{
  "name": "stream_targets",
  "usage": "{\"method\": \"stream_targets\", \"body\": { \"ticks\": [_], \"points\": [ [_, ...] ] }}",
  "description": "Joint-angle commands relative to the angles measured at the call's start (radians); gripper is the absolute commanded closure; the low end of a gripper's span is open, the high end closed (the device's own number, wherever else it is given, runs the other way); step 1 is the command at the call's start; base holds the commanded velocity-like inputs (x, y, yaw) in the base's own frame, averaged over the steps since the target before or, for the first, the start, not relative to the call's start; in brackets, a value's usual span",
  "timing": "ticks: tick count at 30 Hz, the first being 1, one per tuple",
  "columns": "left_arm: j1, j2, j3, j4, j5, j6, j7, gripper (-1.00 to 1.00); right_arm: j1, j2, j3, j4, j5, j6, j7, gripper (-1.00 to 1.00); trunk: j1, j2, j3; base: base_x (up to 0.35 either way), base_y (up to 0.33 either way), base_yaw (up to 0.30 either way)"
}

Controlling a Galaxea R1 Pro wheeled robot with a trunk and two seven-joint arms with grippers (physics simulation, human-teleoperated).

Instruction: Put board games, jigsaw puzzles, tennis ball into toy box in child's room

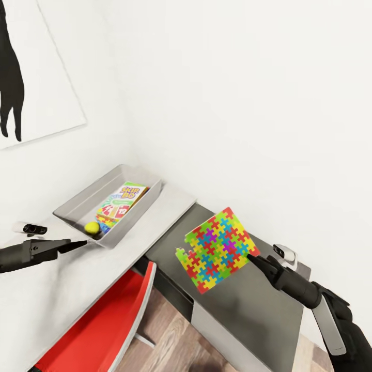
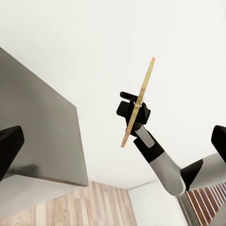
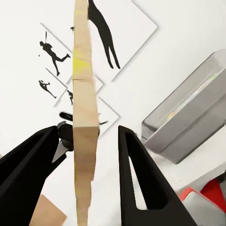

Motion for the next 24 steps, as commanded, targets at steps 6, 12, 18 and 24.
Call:
{"method": "stream_targets", "body": {
  "ticks": [6, 12, 18, 24],
  "points": [
    [-0.001, 0.0, -0.001, 0.0, 0.0, 0.011, -0.004, -1.0, 0.0, 0.0, 0.0, 0.001, -0.004, 0.011, 0.0, 1.0, 0.001, -0.002, 0.004, 0.012, 0.128, 0.173],
    [-0.001, -0.001, -0.001, 0.0, 0.0, 0.011, -0.004, -1.0, 0.0, -0.001, -0.001, 0.001, -0.004, 0.012, 0.001, 1.0, 0.001, -0.002, 0.005, 0.045, 0.051, 0.027],
    [-0.001, -0.001, -0.001, 0.0, 0.0, 0.011, -0.004, -1.0, 0.0, 0.0, -0.002, 0.002, -0.005, 0.012, -0.003, 1.0, 0.001, -0.002, 0.005, 0.136, 0.028, 0.003],
    [-0.001, -0.001, -0.001, 0.0, 0.0, 0.01, -0.004, -1.0, 0.0, 0.001, -0.001, 0.004, -0.005, 0.012, -0.005, 1.0, 0.001, -0.002, 0.005, 0.02, 0.003, 0.0]
  ]
}}
